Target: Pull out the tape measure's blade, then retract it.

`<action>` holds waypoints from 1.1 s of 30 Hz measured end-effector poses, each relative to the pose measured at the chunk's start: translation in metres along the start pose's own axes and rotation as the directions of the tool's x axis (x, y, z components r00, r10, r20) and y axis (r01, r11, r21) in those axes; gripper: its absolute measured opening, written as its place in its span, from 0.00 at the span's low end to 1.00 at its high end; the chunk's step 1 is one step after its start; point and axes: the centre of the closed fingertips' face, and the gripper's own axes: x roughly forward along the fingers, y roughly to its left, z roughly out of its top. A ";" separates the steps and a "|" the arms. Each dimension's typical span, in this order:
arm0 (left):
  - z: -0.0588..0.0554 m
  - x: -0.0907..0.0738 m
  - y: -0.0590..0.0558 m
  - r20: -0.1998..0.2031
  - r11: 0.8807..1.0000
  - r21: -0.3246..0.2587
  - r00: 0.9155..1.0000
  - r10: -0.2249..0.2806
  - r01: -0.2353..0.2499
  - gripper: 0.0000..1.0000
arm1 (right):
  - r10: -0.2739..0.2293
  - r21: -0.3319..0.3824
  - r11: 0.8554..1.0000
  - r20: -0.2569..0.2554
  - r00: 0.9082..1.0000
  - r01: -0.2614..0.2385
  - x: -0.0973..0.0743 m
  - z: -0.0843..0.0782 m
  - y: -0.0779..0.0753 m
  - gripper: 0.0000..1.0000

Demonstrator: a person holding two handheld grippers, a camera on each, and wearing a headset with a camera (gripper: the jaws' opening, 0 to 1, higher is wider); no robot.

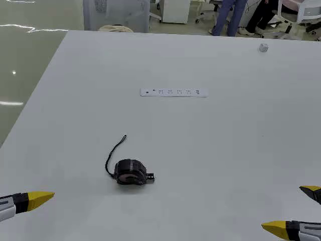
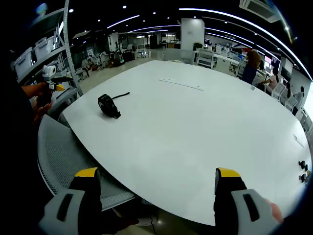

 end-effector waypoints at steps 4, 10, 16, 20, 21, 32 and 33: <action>0.001 0.000 0.001 0.004 1.000 0.000 1.000 0.000 0.000 1.00 | -0.001 0.001 1.000 0.003 1.000 0.001 0.000 0.001 0.000 1.00; 0.002 0.000 0.000 0.006 1.000 -0.001 1.000 -0.006 0.006 1.00 | -0.002 0.008 1.000 0.005 1.000 0.002 0.000 0.002 0.000 1.00; 0.001 -0.001 0.001 0.006 1.000 -0.001 1.000 -0.006 0.006 1.00 | -0.004 0.004 1.000 0.001 1.000 0.004 -0.001 0.002 0.000 1.00; 0.000 0.000 0.000 0.008 1.000 -0.006 1.000 -0.012 0.012 1.00 | -0.075 -0.079 0.994 0.055 0.996 0.080 -0.001 0.010 -0.011 1.00; 0.000 0.000 -0.001 0.006 1.000 -0.007 1.000 -0.013 0.013 1.00 | -0.034 -0.045 0.998 0.041 0.999 0.036 -0.001 0.007 -0.004 1.00; -0.001 0.008 -0.006 0.019 0.999 -0.003 0.999 -0.041 0.041 1.00 | -0.031 -0.088 0.995 0.071 0.997 0.037 0.006 0.014 -0.009 1.00; -0.003 0.010 -0.009 0.015 0.999 0.001 0.999 -0.052 0.052 1.00 | -0.018 -0.092 0.995 0.072 0.997 0.024 0.009 0.016 -0.007 1.00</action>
